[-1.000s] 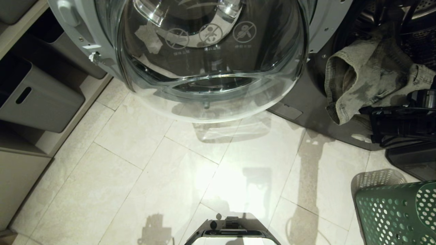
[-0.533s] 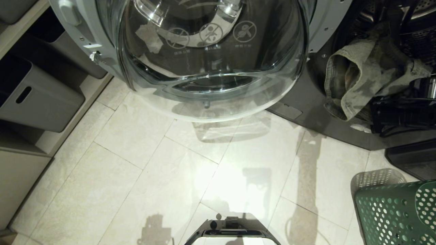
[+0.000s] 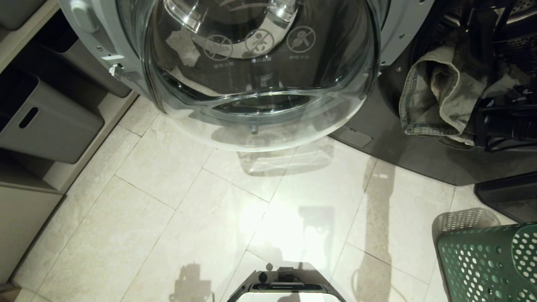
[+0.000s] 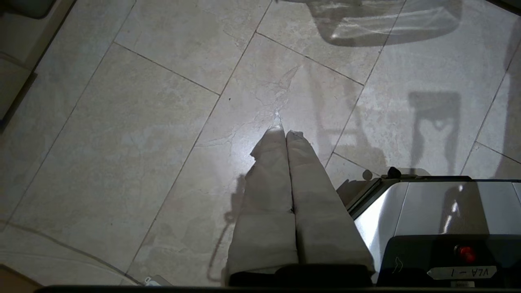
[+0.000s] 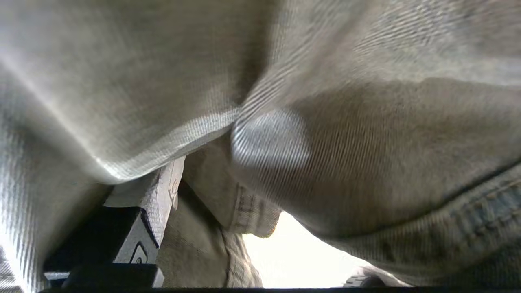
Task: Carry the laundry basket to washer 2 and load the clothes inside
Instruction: Place the clothes into the washing machine
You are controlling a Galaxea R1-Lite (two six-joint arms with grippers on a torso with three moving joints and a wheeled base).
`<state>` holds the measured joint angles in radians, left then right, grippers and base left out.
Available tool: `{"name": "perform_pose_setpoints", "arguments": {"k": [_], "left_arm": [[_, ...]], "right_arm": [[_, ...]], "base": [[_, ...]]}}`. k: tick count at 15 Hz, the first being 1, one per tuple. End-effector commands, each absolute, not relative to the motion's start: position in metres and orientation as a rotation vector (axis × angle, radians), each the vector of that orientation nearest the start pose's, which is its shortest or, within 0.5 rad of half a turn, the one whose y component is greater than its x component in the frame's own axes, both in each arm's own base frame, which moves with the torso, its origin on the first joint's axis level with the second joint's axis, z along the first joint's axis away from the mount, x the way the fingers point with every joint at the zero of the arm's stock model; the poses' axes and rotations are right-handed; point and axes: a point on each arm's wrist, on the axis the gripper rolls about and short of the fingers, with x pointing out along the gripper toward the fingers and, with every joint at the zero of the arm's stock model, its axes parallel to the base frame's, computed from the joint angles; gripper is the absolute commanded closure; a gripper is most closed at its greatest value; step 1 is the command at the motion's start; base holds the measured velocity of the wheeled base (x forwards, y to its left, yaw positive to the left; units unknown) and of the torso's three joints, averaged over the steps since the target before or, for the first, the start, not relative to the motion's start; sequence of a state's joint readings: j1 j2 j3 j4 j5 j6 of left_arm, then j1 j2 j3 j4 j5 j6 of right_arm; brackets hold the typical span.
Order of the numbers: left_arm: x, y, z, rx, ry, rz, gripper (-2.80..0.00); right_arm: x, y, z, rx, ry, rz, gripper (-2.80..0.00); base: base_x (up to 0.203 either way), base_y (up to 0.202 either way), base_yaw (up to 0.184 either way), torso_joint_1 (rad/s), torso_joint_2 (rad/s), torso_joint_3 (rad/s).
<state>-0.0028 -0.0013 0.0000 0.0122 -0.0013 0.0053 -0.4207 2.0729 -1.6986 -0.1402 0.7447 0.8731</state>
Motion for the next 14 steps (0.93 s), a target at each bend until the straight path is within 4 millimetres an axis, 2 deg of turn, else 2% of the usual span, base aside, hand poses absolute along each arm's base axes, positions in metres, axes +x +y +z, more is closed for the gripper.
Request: {"name": "perform_pose_setpoints", "arguments": {"k": [1, 3, 10, 13, 14], "left_arm": [[-0.023, 0.0, 0.074, 0.006, 0.011, -0.005, 0.0], [-0.023, 0.0, 0.074, 0.005, 0.011, -0.005, 0.0], [-0.023, 0.0, 0.074, 0.005, 0.011, -0.005, 0.0], [-0.023, 0.0, 0.074, 0.005, 0.011, -0.005, 0.0], [-0.023, 0.0, 0.074, 0.006, 0.011, -0.005, 0.0]], "right_arm": [[0.39, -0.159, 0.257, 0.99, 0.317, 0.226, -2.8], [0.385, -0.157, 0.264, 0.977, 0.305, 0.231, -2.8], [0.393, -0.159, 0.266, 0.925, 0.274, 0.233, -2.8], [0.394, -0.161, 0.275, 0.905, 0.216, 0.165, -2.8], [0.395, -0.161, 0.278, 0.898, 0.203, 0.164, 0.0]], "base": [[0.0, 0.0, 0.0, 0.0, 0.0, 0.0], [0.0, 0.0, 0.0, 0.0, 0.0, 0.0], [0.0, 0.0, 0.0, 0.0, 0.0, 0.0], [0.0, 0.0, 0.0, 0.0, 0.0, 0.0], [0.0, 0.0, 0.0, 0.0, 0.0, 0.0]]}}
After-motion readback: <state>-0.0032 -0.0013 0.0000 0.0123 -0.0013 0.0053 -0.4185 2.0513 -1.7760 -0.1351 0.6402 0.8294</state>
